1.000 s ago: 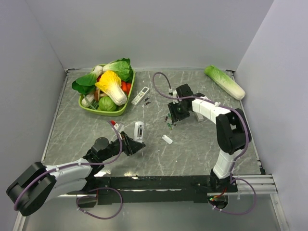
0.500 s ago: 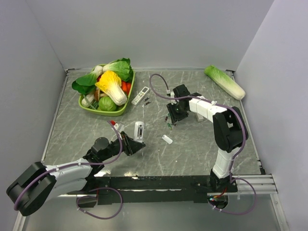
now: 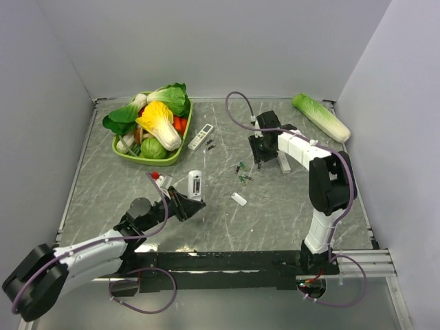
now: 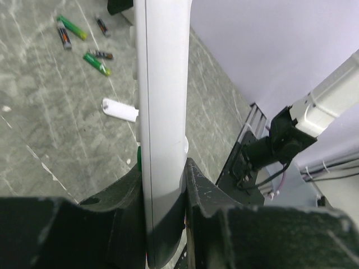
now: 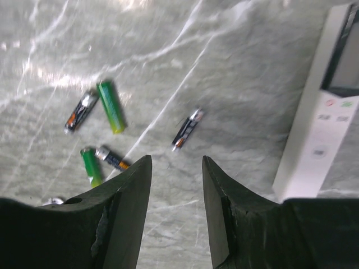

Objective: Load the batteries into the remote control
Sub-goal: Move the battery to the center of the board.

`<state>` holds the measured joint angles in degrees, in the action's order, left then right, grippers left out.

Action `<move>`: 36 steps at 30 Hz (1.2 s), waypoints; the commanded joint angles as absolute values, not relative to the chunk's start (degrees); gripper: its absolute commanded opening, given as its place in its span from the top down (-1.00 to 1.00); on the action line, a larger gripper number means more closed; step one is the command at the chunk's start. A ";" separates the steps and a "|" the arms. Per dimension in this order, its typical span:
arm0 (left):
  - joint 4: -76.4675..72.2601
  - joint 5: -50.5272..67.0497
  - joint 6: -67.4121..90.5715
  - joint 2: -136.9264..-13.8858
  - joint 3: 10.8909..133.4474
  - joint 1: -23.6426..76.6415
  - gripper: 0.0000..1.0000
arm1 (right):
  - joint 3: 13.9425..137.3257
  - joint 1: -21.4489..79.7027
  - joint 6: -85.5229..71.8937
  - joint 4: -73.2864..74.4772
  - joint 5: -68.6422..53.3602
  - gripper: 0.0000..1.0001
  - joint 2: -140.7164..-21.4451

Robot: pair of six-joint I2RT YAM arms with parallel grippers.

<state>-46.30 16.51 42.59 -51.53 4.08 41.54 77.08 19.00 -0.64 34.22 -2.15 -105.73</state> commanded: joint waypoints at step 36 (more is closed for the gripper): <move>-29.01 5.18 39.81 -30.24 3.87 41.13 0.98 | 78.67 18.89 1.04 38.06 -4.13 0.91 -111.11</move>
<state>-25.87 3.33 40.95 -31.73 3.01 41.32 81.89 18.39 -1.13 36.77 -4.14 -115.02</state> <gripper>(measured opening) 0.286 0.091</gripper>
